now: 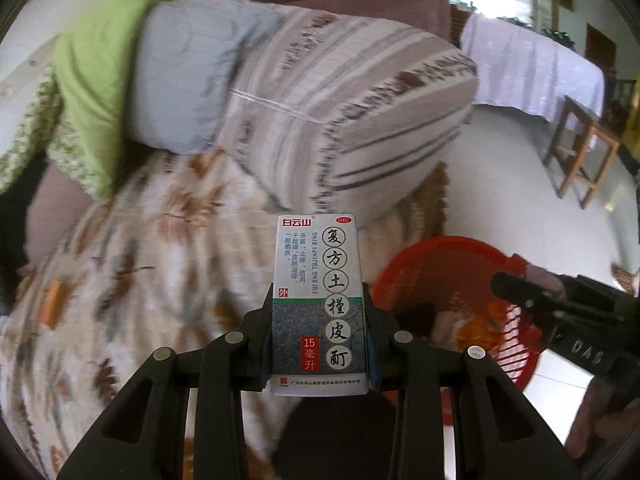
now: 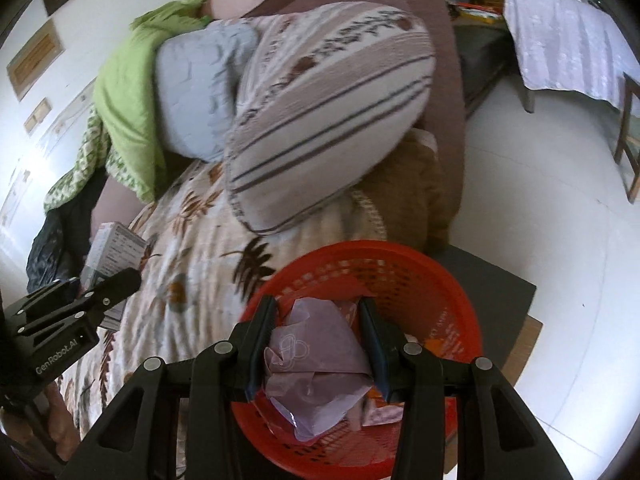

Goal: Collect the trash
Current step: 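Carry the medicine box and pink-red wrapper over to the red basket, then open both tools over the red basket to drop the box and wrapper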

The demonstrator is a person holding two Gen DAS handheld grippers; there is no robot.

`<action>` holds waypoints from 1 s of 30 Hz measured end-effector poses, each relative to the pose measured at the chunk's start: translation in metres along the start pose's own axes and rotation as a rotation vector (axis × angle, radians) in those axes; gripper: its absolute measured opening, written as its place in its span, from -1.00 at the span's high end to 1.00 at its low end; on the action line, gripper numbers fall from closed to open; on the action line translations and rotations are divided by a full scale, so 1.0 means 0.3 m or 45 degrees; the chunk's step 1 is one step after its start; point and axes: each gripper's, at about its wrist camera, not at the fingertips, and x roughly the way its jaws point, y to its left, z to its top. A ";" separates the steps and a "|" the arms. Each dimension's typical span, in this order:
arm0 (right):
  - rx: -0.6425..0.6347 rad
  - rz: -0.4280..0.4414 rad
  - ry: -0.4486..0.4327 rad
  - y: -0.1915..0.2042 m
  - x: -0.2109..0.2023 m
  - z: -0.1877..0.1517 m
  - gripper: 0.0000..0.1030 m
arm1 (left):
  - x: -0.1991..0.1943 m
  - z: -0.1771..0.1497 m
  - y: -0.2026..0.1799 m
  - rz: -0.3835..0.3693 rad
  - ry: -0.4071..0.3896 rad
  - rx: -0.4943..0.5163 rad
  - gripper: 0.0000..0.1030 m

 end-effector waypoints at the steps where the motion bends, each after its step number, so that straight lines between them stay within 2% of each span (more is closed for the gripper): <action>1: 0.005 -0.005 -0.002 -0.011 0.000 0.000 0.13 | 0.015 0.005 -0.019 -0.021 0.007 0.006 0.35; 4: 0.024 -0.019 -0.001 -0.043 -0.001 0.000 0.11 | 0.059 0.020 -0.077 -0.065 0.027 0.043 0.35; 7: 0.037 -0.033 0.001 -0.066 0.006 -0.002 0.10 | 0.086 0.030 -0.113 -0.070 0.038 0.052 0.35; 8: 0.043 -0.040 0.001 -0.075 0.009 -0.001 0.10 | 0.091 0.034 -0.118 -0.075 0.041 0.049 0.29; 10: 0.056 -0.047 0.004 -0.089 0.016 -0.001 0.06 | 0.096 0.042 -0.123 -0.110 0.049 0.037 -0.01; 11: 0.065 -0.049 0.008 -0.096 0.021 0.000 -0.04 | 0.096 0.043 -0.120 -0.131 0.050 0.024 -0.25; 12: 0.080 -0.050 0.011 -0.103 0.025 0.000 -0.15 | 0.094 0.044 -0.117 -0.142 0.045 0.011 -0.35; 15: 0.107 -0.052 0.005 -0.113 0.029 -0.001 -0.29 | 0.091 0.045 -0.113 -0.146 0.036 0.006 -0.36; 20: 0.121 -0.067 0.000 -0.108 0.032 0.001 -0.31 | 0.075 0.023 -0.069 -0.124 0.041 -0.024 -0.36; 23: 0.113 -0.066 0.001 -0.089 0.036 0.008 -0.32 | 0.049 0.008 -0.025 -0.073 0.024 -0.040 -0.36; 27: 0.067 -0.050 -0.001 -0.026 0.044 0.024 -0.34 | -0.006 -0.015 0.062 -0.004 -0.004 -0.078 -0.47; 30: 0.020 -0.028 0.012 0.035 0.066 0.028 -0.38 | -0.052 -0.042 0.136 0.084 -0.033 -0.075 -0.48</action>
